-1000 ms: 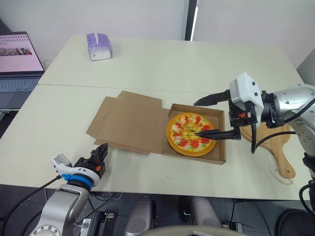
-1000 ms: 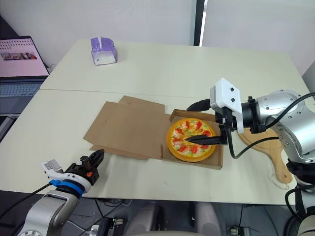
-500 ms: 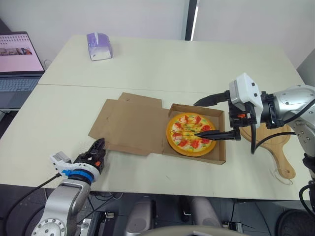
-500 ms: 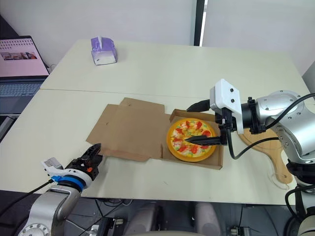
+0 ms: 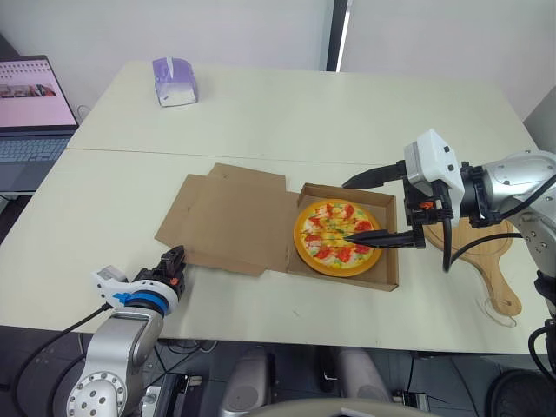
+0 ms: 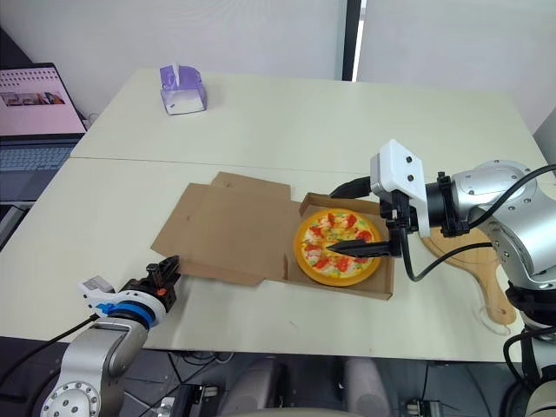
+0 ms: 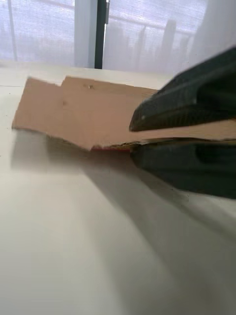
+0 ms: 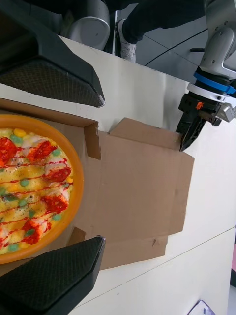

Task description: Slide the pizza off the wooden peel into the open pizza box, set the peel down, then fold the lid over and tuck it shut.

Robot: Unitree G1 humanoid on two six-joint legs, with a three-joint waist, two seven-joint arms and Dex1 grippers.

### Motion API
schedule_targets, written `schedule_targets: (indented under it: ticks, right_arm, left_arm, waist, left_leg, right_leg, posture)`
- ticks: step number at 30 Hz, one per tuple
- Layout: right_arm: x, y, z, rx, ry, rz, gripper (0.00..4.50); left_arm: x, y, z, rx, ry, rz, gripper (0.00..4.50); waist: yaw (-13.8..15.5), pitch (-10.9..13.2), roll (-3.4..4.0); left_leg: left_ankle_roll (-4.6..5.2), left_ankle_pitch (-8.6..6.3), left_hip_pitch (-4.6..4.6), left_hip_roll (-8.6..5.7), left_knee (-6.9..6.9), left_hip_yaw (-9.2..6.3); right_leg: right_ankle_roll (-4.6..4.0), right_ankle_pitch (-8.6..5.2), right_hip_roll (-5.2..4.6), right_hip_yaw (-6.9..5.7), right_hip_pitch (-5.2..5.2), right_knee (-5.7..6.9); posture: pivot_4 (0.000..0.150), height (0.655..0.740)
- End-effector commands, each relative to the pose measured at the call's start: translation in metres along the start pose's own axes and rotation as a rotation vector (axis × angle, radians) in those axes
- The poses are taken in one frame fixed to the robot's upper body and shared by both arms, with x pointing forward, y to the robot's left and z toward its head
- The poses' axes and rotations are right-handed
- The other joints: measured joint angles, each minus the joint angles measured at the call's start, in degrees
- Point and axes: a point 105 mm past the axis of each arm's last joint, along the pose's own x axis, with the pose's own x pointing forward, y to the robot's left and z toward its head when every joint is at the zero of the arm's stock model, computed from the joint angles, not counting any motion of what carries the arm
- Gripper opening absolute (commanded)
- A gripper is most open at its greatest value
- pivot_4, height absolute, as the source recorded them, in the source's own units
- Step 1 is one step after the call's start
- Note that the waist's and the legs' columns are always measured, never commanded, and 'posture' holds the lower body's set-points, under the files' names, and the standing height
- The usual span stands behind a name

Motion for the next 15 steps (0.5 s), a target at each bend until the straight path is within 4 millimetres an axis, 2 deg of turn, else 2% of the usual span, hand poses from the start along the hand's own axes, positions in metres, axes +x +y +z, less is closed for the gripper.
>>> schedule_targets:
  ticks: [1,6,10,13,15]
  right_arm:
    - [-0.004,0.002,0.01,-0.048,-0.012,-0.012,4.5]
    - [-0.003,-0.009,0.005,-0.059,-0.005,-0.116,4.5]
    - [-0.003,-0.032,-0.013,-0.033,0.061,-0.287,4.5]
    - [-0.01,-0.052,-0.037,-0.017,0.165,-0.417,3.9]
    - [-0.016,-0.065,-0.052,-0.052,0.244,-0.49,3.2]
  left_arm:
    - [-0.002,-0.005,0.001,0.031,0.001,-0.035,0.02]
    - [-0.001,-0.011,0.007,0.092,0.011,-0.065,0.02]
    - [0.01,-0.028,0.029,0.21,-0.005,-0.113,0.02]
    - [0.022,-0.043,0.06,0.338,-0.045,-0.139,0.0]
    - [0.03,-0.053,0.078,0.409,-0.068,-0.153,0.0]
  waist:
    - [0.0,0.0,0.0]
    - [0.0,0.0,0.0]
    - [0.0,0.0,-0.01]
    - [0.0,0.0,-0.02]
    - [-0.2,0.0,-0.01]
  left_leg:
    - [0.0,0.0,-0.01,0.0,0.0,0.0]
    - [0.0,0.0,-0.04,0.0,0.0,-0.04]
    - [-0.03,0.01,-0.07,0.01,0.0,-0.1]
    - [-0.08,0.04,-0.08,0.02,-0.01,-0.17]
    - [-0.11,0.06,-0.08,0.01,-0.05,-0.15]
  right_leg:
    - [0.0,0.0,0.0,0.0,0.0,0.0]
    - [0.01,-0.01,0.0,-0.05,-0.01,-0.02]
    - [0.25,-0.15,0.01,-0.11,-0.03,0.0]
    - [0.21,-0.15,0.02,-0.19,-0.04,0.0]
    - [-0.05,-0.04,0.03,-0.2,-0.06,0.01]
  posture:
    - [0.15,0.7192]
    - [0.15,0.7192]
    - [0.15,0.7192]
    - [0.15,0.7192]
    - [0.15,0.7192]
